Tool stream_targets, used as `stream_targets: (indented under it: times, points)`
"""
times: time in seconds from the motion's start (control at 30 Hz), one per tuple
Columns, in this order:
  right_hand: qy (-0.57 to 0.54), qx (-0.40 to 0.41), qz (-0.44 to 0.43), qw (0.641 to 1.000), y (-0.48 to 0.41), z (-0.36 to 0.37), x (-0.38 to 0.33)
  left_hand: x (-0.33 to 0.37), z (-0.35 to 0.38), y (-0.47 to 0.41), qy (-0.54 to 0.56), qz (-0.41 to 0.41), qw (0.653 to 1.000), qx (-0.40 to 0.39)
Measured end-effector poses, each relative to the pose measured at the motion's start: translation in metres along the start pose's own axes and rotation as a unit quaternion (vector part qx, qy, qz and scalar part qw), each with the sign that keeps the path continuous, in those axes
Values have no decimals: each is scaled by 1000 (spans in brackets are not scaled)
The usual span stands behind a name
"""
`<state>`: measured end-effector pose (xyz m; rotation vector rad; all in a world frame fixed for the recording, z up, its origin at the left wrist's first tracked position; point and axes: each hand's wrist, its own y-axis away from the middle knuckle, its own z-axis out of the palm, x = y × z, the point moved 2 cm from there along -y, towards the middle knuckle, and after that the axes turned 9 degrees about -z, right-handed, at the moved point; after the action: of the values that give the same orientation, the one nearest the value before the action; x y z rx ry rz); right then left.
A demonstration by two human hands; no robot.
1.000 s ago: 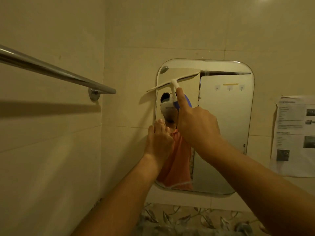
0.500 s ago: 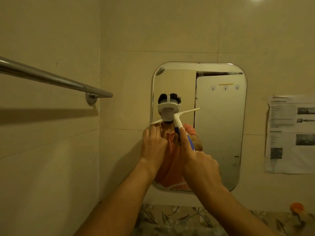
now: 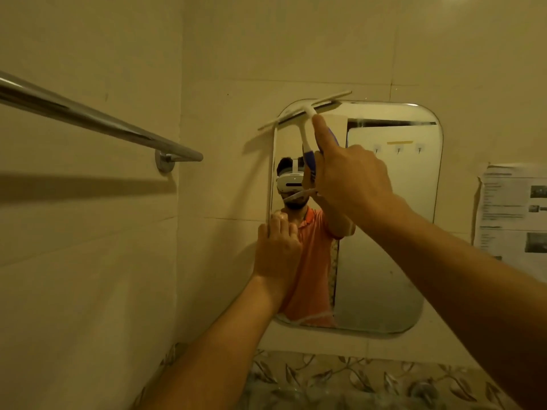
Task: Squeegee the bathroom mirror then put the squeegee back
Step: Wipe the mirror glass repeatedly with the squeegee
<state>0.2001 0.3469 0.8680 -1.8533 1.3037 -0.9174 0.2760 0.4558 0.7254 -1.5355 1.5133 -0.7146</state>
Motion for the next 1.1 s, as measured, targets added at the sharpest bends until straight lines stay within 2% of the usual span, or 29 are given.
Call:
stream_targets:
  times: [0.13,0.4,0.57,0.67,0.83,0.97,1.1]
  points:
    - [25,-10,15,1000,12,23,6,1,-2,0,-17,2,999,-27]
    - [29,-52,43,997,113,63,14,2,-5,3,-18,10,1000,-14]
    - [36,-106,63,992,144,66,13,5,-3,7,-13,21,999,-41]
    - [4,-92,52,994,138,57,15,5,0,8,-7,15,999,-44]
    - [-82,-10,24,996,96,30,22,10,1,12,23,-11,999,-42]
    - [-46,-3,-7,999,44,9,9,15,8,15,14,-16,999,-43]
    - [-5,-33,-14,999,21,19,-5,19,13,16,17,-37,998,-57]
